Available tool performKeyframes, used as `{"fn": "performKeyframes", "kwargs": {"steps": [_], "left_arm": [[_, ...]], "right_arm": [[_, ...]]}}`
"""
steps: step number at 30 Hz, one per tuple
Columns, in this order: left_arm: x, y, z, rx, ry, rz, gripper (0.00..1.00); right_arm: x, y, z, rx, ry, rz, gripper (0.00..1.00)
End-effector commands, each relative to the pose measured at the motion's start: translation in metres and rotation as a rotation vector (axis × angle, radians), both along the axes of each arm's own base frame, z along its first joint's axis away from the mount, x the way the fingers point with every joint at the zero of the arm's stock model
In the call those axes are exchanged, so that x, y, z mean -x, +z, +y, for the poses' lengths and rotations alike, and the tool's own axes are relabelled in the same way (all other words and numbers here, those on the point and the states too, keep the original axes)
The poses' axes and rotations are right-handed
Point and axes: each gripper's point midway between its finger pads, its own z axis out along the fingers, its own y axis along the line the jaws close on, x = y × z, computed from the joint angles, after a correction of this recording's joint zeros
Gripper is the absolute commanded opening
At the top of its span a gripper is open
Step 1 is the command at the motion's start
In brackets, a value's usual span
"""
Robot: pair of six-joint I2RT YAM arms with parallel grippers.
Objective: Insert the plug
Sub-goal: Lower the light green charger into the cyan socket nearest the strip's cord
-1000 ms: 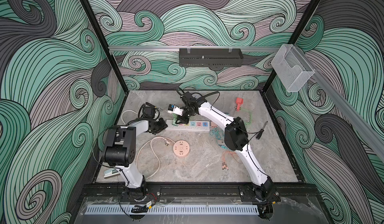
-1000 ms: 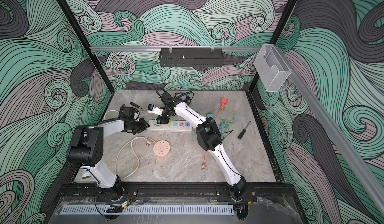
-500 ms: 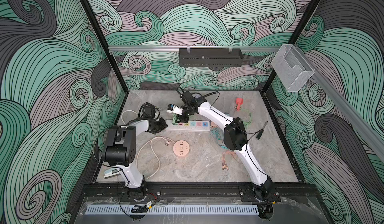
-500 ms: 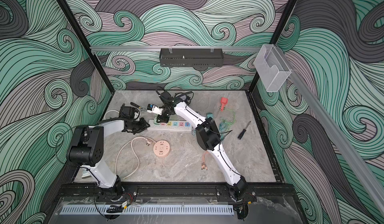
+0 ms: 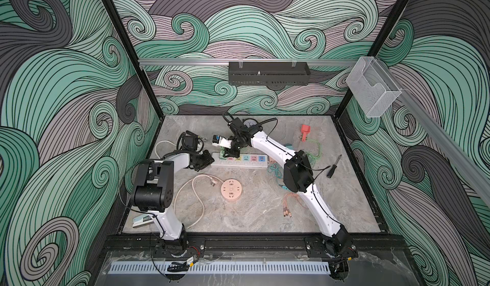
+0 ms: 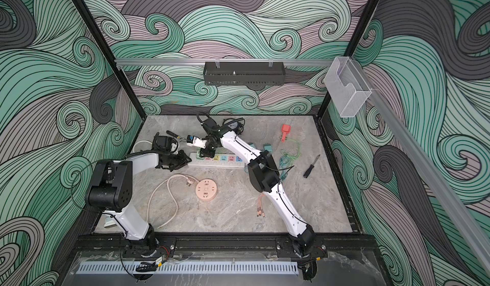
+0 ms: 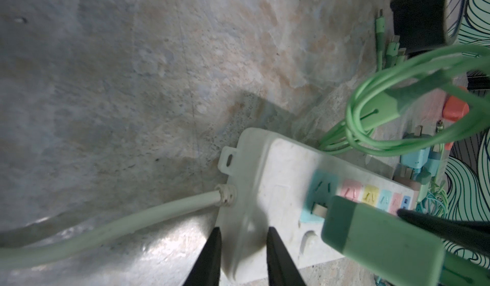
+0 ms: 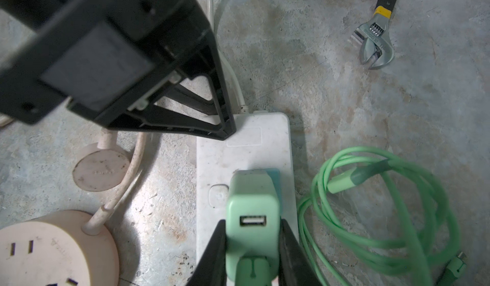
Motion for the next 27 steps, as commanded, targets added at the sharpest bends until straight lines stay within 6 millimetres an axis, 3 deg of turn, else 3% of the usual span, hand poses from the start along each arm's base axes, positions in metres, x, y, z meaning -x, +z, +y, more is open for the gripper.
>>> {"fn": "performKeyframes", "kwargs": {"steps": [1,13,27], "left_arm": [[-0.004,-0.003,0.001,0.0,-0.007,0.004,0.29],[-0.003,-0.003,-0.003,0.028,-0.007,-0.011,0.27],[-0.001,0.0,-0.007,0.066,-0.007,-0.03,0.27]], "right_arm": [[0.004,-0.018,-0.002,0.061,0.021,-0.007,0.11],[0.0,-0.034,0.001,0.134,0.035,-0.065,0.11],[-0.001,-0.075,-0.026,0.333,0.049,-0.09,0.11]]}}
